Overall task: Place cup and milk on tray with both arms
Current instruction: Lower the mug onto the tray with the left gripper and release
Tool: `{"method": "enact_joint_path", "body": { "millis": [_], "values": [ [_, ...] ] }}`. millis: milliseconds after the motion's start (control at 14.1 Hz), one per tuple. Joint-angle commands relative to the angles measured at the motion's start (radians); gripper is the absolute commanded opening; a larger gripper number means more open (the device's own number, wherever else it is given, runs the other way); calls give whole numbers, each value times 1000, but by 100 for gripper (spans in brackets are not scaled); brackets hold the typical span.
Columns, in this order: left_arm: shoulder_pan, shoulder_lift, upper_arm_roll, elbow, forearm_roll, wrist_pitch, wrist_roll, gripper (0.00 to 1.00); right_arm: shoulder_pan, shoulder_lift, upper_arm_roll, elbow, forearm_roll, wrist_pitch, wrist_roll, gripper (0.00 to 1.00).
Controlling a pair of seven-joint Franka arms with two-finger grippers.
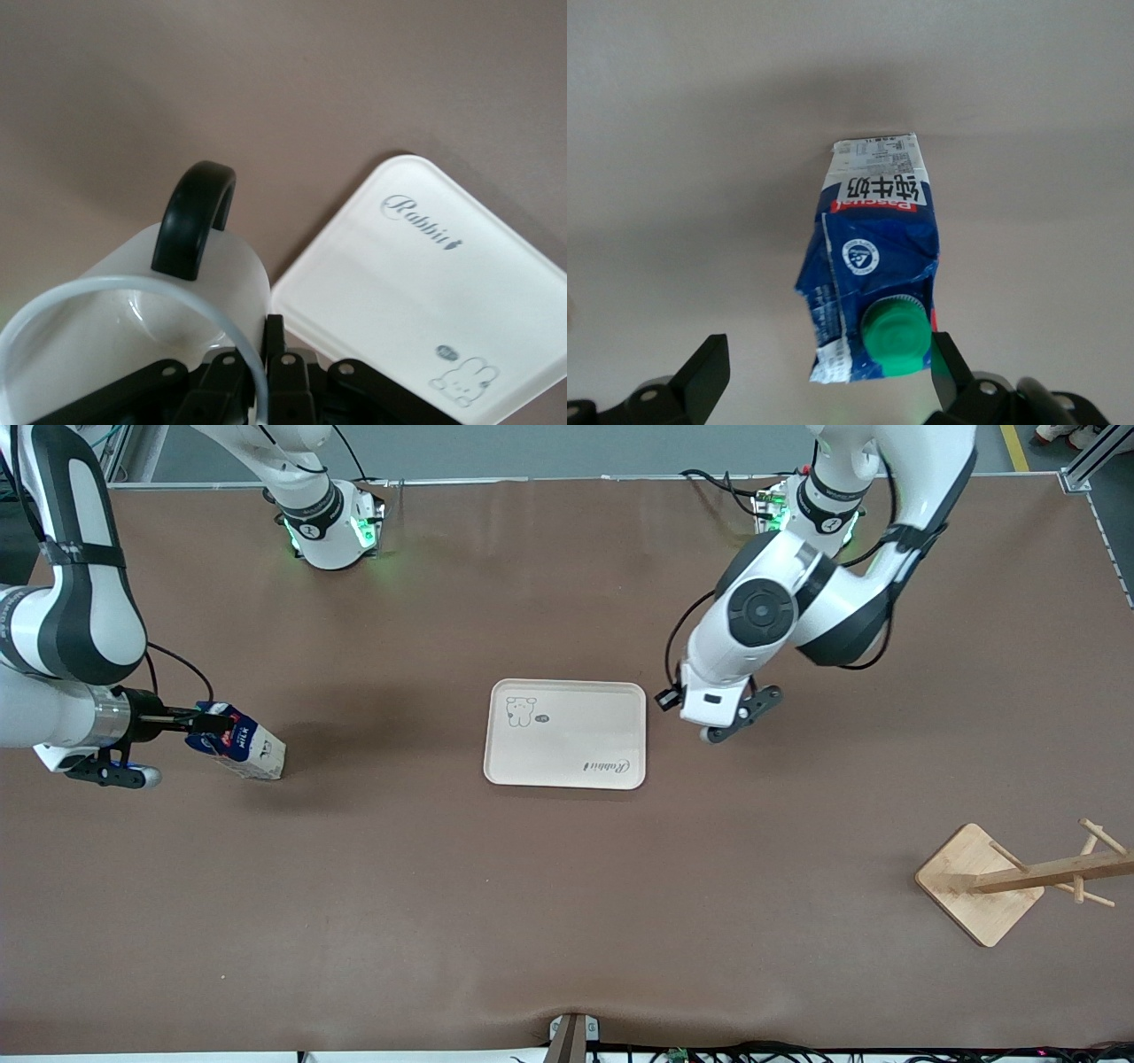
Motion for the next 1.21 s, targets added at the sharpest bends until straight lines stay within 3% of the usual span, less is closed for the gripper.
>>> {"method": "enact_joint_path", "body": {
  "millis": [0,284,498,640,711,853,995,1137],
  "values": [
    [-32,75,-3,27,62,68,-92,0,-43,-42,14,-86,-14,121,-111,100],
    [-94,199,2,32,170,171,-227,0,-55,-45,14,-97,-14,138,-120,100],
    [-140,267,7,72,237,173,-325,0,-57,-46,15,-117,-14,138,-122,73],
    [-158,304,7,101,266,173,-370,0,-59,-48,15,-123,-14,138,-123,67],
    [-167,316,7,115,280,173,-387,0,-62,-51,15,-124,-14,138,-136,58],
    [-183,342,8,136,307,174,-419,0,-68,-51,17,-120,-14,132,-163,31],
    [-193,368,8,156,333,177,-431,0,-63,-63,20,-98,-12,109,-182,23],
    [-221,388,22,182,338,181,-445,0,-43,-68,32,-27,-8,-1,-182,21]
  ]
}}
